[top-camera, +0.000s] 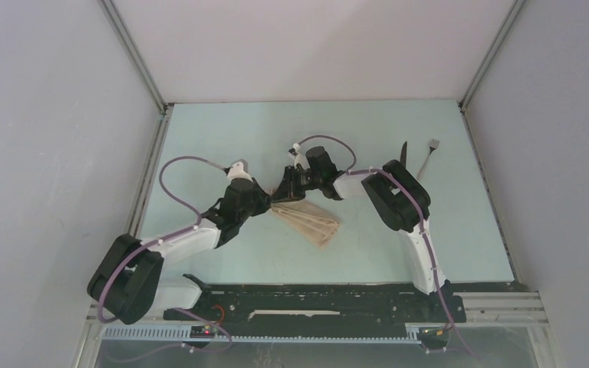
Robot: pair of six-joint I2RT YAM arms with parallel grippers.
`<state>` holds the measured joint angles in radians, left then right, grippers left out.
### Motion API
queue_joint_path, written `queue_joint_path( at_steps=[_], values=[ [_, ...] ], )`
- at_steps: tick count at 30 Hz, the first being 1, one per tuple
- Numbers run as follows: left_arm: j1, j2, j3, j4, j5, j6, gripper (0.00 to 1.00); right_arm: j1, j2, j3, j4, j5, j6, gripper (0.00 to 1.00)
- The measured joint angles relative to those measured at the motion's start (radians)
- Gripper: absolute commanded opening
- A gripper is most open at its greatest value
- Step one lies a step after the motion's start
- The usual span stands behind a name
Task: Fold the napkin into a case and place the utensils inside
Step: Grasp the top corner of the smaller rectangle folded napkin from the folded napkin.
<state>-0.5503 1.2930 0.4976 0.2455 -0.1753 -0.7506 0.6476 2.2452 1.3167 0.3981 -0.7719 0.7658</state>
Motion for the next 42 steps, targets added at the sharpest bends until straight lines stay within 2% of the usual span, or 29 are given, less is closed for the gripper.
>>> queue_joint_path(
  at_steps=[4, 7, 11, 15, 19, 25, 26, 28, 31, 36, 42],
  values=[
    [0.005, -0.035, 0.063, -0.151, -0.064, 0.016, 0.37, 0.000, 0.000, 0.000, 0.003, 0.003, -0.001, 0.22],
    [0.005, -0.018, 0.107, -0.223, -0.090, 0.018, 0.35, 0.000, 0.000, 0.000, -0.004, 0.011, -0.007, 0.15],
    [0.002, 0.091, 0.190, -0.319, -0.110, 0.018, 0.35, 0.001, 0.000, 0.000, -0.031, 0.028, -0.017, 0.08],
    [-0.013, 0.178, 0.238, -0.375, -0.121, 0.026, 0.35, 0.002, 0.000, 0.000, -0.043, 0.035, -0.020, 0.06],
    [-0.026, 0.228, 0.269, -0.409, -0.132, 0.031, 0.29, 0.003, 0.000, 0.000, -0.049, 0.039, -0.024, 0.05],
    [-0.029, 0.255, 0.296, -0.427, -0.149, 0.044, 0.30, 0.006, 0.000, 0.000, -0.068, 0.051, -0.039, 0.02],
    [-0.029, 0.256, 0.298, -0.428, -0.154, 0.045, 0.28, 0.008, 0.000, 0.000, -0.071, 0.054, -0.044, 0.02],
    [-0.030, 0.265, 0.307, -0.432, -0.161, 0.048, 0.15, 0.010, 0.000, 0.001, -0.074, 0.056, -0.051, 0.02],
    [-0.030, 0.277, 0.316, -0.435, -0.163, 0.057, 0.07, 0.012, 0.000, 0.003, -0.079, 0.056, -0.064, 0.03],
    [-0.030, 0.243, 0.279, -0.400, -0.161, 0.081, 0.01, 0.016, 0.000, 0.011, -0.089, 0.052, -0.095, 0.09],
    [-0.029, 0.156, 0.168, -0.308, -0.132, 0.125, 0.00, 0.025, 0.000, 0.045, -0.103, 0.021, -0.114, 0.11]
  ],
)
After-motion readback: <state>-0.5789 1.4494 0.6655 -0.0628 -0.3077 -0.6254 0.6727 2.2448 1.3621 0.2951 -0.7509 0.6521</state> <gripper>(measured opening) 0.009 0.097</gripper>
